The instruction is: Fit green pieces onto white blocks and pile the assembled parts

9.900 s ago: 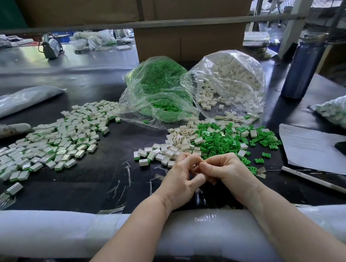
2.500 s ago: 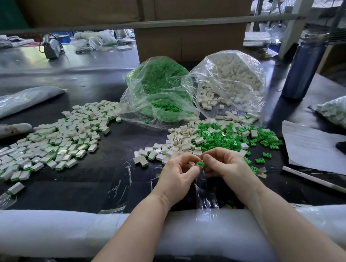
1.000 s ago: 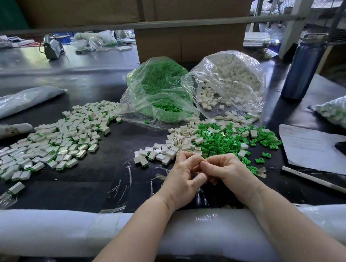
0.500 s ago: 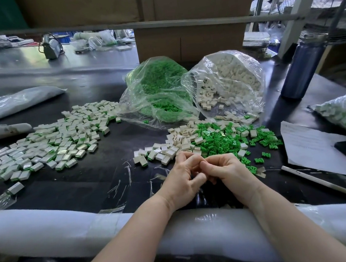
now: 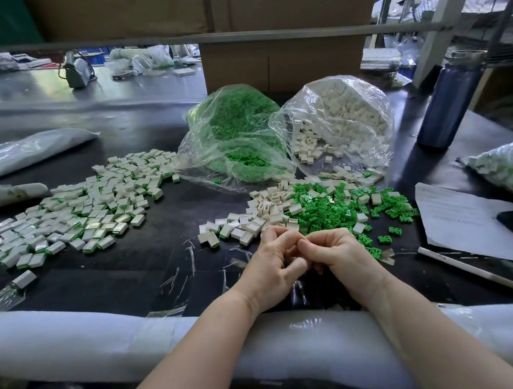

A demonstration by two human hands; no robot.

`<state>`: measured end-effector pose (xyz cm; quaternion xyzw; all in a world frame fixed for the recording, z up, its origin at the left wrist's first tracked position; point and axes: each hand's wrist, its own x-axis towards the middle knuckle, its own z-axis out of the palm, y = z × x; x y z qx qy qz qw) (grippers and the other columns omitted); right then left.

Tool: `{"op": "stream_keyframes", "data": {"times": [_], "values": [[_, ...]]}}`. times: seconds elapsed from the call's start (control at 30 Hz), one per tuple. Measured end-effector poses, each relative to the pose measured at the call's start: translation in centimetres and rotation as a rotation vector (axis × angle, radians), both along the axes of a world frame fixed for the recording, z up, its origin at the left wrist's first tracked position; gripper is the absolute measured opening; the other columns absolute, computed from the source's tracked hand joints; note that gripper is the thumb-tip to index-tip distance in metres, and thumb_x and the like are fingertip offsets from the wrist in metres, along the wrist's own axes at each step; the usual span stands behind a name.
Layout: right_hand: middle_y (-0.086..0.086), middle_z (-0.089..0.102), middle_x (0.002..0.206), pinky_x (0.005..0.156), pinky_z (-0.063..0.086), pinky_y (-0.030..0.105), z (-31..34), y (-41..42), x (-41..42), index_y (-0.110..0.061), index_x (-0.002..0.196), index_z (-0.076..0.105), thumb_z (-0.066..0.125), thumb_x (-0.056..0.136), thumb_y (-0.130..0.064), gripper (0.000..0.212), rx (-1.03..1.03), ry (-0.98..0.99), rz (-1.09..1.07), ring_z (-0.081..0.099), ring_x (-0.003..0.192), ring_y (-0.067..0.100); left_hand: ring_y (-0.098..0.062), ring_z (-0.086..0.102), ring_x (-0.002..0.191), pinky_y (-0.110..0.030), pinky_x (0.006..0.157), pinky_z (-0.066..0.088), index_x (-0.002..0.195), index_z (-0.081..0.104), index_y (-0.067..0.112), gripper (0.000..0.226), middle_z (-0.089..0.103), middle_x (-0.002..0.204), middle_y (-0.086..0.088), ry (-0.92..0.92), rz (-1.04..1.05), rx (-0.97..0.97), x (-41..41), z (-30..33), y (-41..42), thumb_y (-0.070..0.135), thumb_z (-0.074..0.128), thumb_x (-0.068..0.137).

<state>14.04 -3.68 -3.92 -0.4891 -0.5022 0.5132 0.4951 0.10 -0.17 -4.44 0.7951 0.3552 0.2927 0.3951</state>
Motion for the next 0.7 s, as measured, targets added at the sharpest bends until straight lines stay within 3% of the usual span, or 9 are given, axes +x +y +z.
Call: {"op": "stream_keyframes", "data": {"times": [0.17, 0.27, 0.33, 0.43, 0.6, 0.7], "values": [[0.002, 0.059, 0.062, 0.055, 0.043, 0.016, 0.00, 0.04, -0.15, -0.008, 0.079, 0.071, 0.057, 0.087, -0.020, 0.020, 0.039, -0.039, 0.031, 0.050, 0.056, 0.006, -0.015, 0.048, 0.088, -0.014, 0.084, 0.042, 0.091, 0.058, 0.016, 0.018, 0.039, 0.107, -0.002, -0.060, 0.011, -0.028, 0.02, 0.13, -0.06, 0.000, 0.052, 0.086], [0.008, 0.066, 0.073, 0.062, 0.050, 0.021, -0.02, 0.08, -0.26, -0.010, 0.087, 0.072, 0.059, 0.081, -0.033, 0.028, 0.038, -0.014, 0.007, 0.059, 0.067, 0.013, -0.009, 0.048, 0.082, -0.010, 0.081, 0.042, 0.089, 0.057, 0.026, 0.016, 0.040, 0.109, -0.002, -0.100, 0.049, -0.032, -0.08, 0.14, 0.02, 0.011, 0.058, 0.089], [0.006, 0.070, 0.077, 0.062, 0.054, 0.023, -0.14, 0.22, -0.11, -0.009, 0.093, 0.071, 0.061, 0.083, -0.027, 0.023, 0.046, 0.018, -0.072, 0.064, 0.070, 0.014, -0.005, 0.048, 0.082, -0.006, 0.081, 0.040, 0.093, 0.059, 0.022, 0.009, 0.042, 0.111, -0.004, -0.108, 0.097, -0.018, -0.19, 0.10, 0.15, 0.013, 0.059, 0.089], [0.000, 0.072, 0.073, 0.055, 0.053, 0.021, -0.11, 0.27, 0.09, -0.012, 0.085, 0.070, 0.064, 0.084, -0.007, 0.008, 0.091, 0.002, -0.174, 0.066, 0.066, 0.009, -0.008, 0.047, 0.084, -0.009, 0.084, 0.039, 0.097, 0.062, 0.011, 0.009, 0.043, 0.114, -0.008, -0.097, 0.136, -0.014, -0.26, 0.04, 0.33, 0.011, 0.059, 0.089], [0.000, 0.068, 0.065, 0.062, 0.056, 0.035, -0.22, 0.29, 0.22, -0.020, 0.067, 0.069, 0.069, 0.079, -0.001, 0.022, 0.145, -0.143, -0.247, 0.063, 0.063, 0.014, -0.013, 0.049, 0.086, -0.011, 0.083, 0.042, 0.099, 0.063, 0.006, 0.013, 0.046, 0.111, -0.008, -0.090, 0.147, -0.021, -0.22, 0.08, 0.25, 0.013, 0.060, 0.089], [0.001, 0.068, 0.065, 0.064, 0.056, 0.034, -0.28, 0.27, 0.29, -0.020, 0.067, 0.069, 0.070, 0.078, -0.001, 0.022, 0.159, -0.173, -0.249, 0.063, 0.064, 0.014, -0.021, 0.057, 0.086, -0.022, 0.084, 0.048, 0.099, 0.064, 0.006, 0.013, 0.058, 0.100, -0.010, -0.151, 0.154, -0.069, -0.26, 0.12, 0.31, 0.010, 0.061, 0.087]]}}
